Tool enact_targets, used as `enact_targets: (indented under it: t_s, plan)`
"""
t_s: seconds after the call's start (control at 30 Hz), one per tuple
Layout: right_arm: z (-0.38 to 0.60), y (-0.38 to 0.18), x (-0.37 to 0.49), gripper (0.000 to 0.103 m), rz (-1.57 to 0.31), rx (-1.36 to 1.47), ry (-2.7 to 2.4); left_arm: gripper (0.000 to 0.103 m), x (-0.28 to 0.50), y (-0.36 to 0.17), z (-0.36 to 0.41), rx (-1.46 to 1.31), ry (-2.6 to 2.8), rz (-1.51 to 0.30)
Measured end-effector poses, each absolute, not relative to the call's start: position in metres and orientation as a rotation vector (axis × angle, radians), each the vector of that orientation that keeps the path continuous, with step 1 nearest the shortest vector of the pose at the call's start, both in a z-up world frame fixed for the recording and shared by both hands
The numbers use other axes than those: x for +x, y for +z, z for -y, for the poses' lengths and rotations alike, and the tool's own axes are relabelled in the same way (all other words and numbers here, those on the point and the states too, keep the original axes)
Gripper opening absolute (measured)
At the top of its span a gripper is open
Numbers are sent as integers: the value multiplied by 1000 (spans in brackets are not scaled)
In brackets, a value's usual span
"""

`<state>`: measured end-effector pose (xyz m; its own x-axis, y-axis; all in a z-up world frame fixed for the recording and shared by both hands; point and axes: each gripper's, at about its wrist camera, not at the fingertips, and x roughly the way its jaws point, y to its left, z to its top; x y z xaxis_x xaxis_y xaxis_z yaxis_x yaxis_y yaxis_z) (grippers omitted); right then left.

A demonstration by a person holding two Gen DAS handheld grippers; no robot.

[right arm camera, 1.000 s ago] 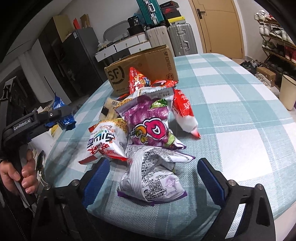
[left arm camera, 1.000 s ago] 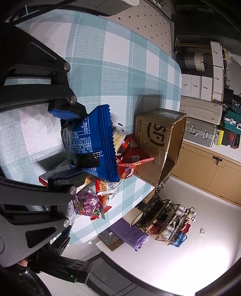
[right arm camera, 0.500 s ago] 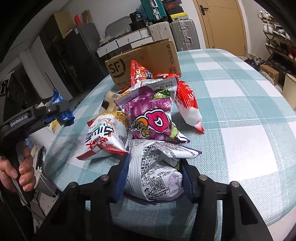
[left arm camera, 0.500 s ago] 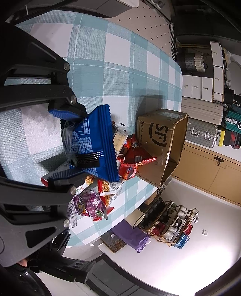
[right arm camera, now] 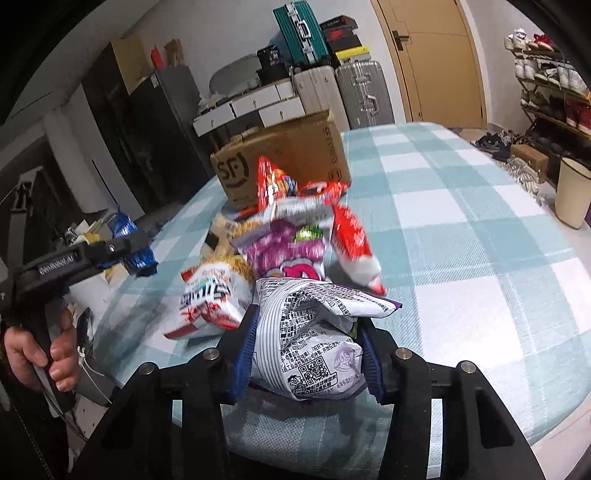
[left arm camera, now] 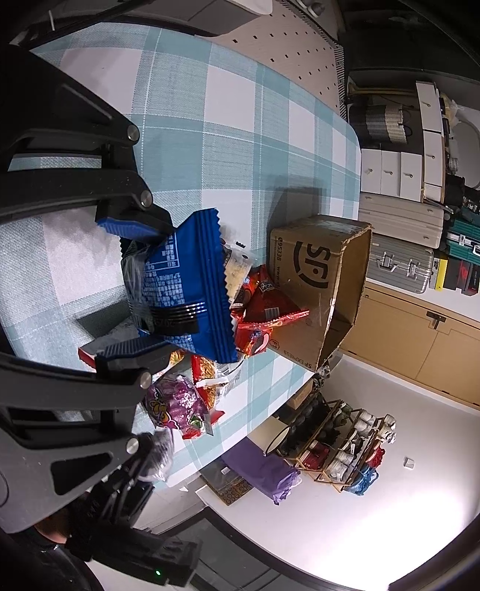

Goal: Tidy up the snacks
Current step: 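Carry both packets over the cardboard box and release them inside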

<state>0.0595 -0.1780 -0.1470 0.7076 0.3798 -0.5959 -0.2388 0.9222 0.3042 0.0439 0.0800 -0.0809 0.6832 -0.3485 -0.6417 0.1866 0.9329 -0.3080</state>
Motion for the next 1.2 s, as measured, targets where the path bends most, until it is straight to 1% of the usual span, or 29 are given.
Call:
enact_targets:
  t_s: [0.47, 0.83, 1.2]
  plan:
    - [178, -92, 81, 49, -599, 198, 408, 42, 72, -61, -65, -200, -339, -750]
    - [160, -42, 133, 50, -548, 163, 521, 42, 118, -32, -57, -198, -355, -719]
    - [145, -3, 207, 50, -540, 159, 589, 42, 180, 4, -60, -184, -348, -700]
